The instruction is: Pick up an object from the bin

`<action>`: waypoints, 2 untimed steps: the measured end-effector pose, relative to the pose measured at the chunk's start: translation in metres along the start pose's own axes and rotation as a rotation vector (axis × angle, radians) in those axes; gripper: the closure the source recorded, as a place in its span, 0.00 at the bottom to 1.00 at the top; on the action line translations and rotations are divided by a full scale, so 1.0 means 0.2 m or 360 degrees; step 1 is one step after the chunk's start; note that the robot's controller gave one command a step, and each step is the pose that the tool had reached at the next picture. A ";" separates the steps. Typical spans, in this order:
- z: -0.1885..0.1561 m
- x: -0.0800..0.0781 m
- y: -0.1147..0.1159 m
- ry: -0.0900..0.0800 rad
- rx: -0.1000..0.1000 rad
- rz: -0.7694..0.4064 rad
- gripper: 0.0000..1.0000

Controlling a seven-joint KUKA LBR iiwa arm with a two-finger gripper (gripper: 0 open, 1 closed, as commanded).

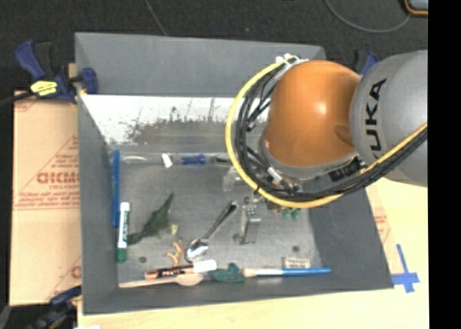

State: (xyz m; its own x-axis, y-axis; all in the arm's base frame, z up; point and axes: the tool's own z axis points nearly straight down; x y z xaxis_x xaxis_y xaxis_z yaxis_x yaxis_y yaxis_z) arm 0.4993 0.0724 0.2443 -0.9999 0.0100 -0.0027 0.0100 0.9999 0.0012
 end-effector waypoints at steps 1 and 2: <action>0.00 0.00 0.00 0.0000 0.0000 0.0000 0.00; 0.01 0.00 0.01 -0.0001 0.0001 -0.0020 0.00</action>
Offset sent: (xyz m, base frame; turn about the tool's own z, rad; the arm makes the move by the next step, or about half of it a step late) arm -0.0172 0.0468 -0.0477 -0.1789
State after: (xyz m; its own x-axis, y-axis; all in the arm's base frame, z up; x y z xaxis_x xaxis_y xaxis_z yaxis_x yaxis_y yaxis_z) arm 0.4987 0.0743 0.2421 -1.0000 -0.0027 -0.0036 -0.0027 1.0000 0.0006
